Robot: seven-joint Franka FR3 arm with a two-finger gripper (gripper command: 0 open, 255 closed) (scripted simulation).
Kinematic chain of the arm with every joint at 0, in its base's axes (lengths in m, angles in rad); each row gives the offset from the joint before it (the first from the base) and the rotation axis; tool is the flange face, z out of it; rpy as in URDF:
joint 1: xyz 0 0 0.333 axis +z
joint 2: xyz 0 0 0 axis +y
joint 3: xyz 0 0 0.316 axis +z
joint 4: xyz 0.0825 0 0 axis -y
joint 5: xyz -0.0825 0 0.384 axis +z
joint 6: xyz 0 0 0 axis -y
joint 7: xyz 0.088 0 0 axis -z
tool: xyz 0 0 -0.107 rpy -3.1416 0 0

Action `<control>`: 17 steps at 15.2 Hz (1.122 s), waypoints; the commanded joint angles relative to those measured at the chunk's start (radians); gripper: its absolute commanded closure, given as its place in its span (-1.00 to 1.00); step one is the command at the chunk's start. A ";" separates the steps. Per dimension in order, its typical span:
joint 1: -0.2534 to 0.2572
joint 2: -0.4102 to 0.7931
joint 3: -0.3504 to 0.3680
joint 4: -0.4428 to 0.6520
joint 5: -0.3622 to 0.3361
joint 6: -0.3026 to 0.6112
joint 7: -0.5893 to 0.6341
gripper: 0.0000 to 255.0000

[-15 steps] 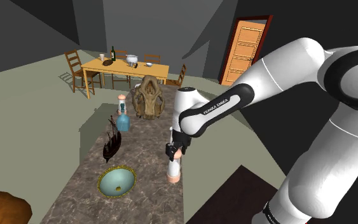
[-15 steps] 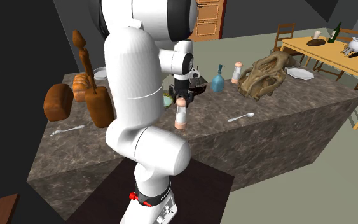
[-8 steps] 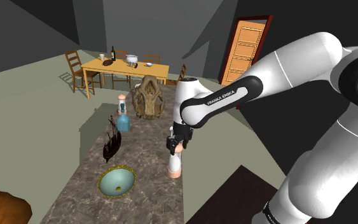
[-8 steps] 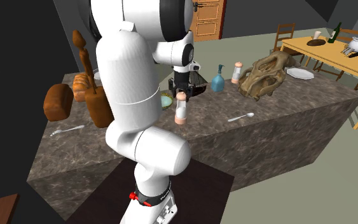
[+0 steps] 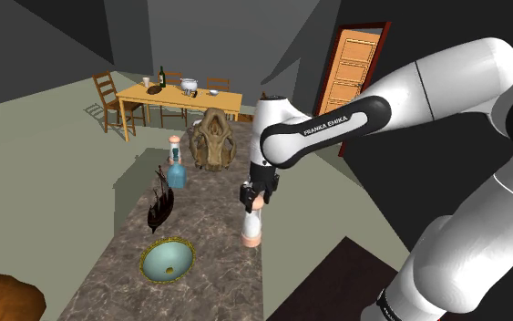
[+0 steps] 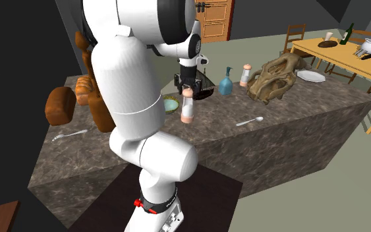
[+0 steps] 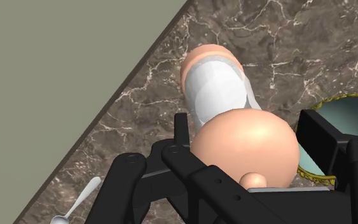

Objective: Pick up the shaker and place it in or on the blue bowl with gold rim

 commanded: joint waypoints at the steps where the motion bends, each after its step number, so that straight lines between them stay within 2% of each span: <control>1: 0.000 -0.013 -0.001 0.016 0.002 -0.029 -0.001 1.00; 3: 0.000 -0.022 -0.002 0.027 0.003 -0.049 -0.002 1.00; 7: 0.028 0.072 0.042 0.166 -0.015 -0.093 0.086 1.00; 17: 0.122 0.360 0.117 0.599 -0.109 -0.247 0.294 1.00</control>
